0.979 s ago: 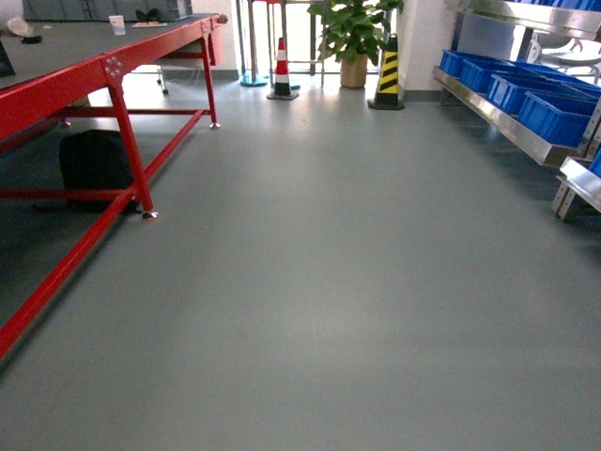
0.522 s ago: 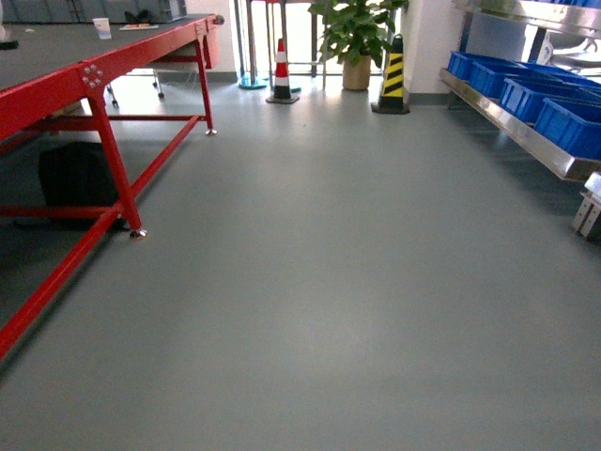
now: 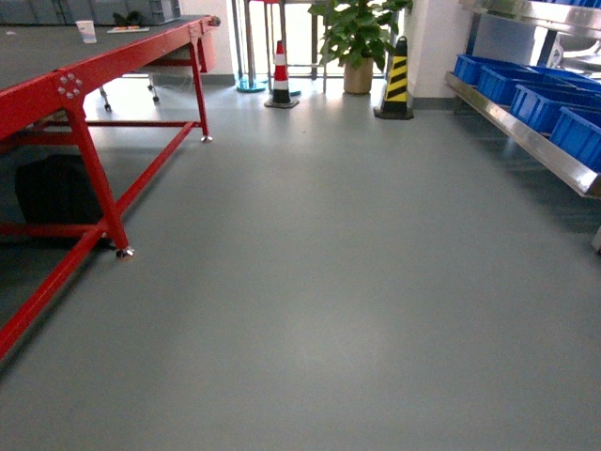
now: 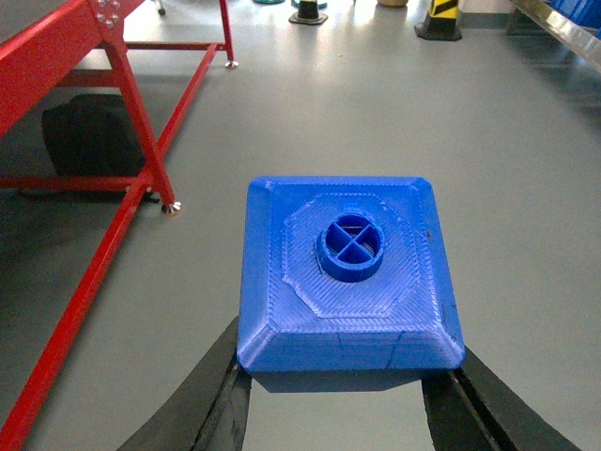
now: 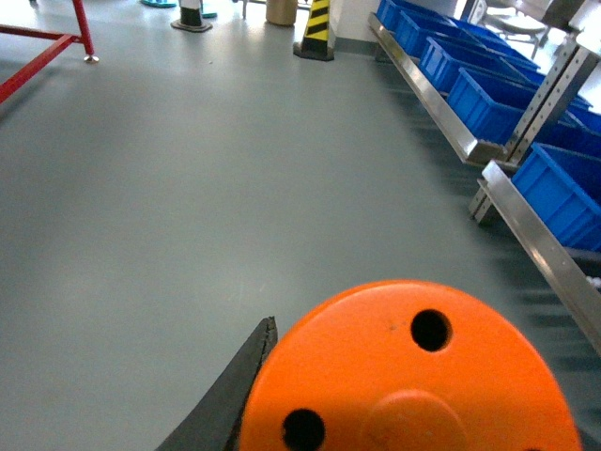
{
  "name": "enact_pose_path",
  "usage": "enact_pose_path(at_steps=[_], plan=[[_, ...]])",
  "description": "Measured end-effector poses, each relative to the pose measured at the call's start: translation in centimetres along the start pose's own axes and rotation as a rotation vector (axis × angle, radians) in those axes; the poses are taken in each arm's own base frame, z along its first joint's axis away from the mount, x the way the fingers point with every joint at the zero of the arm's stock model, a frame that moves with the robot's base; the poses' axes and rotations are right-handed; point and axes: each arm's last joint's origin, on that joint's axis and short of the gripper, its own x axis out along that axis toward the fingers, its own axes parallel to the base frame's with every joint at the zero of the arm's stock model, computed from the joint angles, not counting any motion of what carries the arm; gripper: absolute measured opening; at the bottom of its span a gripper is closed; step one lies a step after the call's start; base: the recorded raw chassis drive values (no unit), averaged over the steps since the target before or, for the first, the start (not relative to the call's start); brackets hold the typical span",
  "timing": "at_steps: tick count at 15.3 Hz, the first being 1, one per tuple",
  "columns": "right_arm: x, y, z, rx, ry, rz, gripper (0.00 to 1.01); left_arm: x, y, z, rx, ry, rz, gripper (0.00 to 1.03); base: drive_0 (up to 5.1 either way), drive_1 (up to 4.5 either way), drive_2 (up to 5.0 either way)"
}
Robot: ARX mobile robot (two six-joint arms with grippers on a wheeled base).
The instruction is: Sort blue parts and orange caps into right shelf containers
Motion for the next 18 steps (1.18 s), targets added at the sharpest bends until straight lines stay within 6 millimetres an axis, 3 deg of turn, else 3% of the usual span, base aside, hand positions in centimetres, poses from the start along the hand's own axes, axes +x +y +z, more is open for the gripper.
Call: enact_pose_path(at_steps=[18], plan=[[0.02,0.01,-0.05,-0.001,0.005,0.002,0.43,0.0,0.0,0.0,0.0,0.0,0.0,0.44,0.0,4.3,-4.2]])
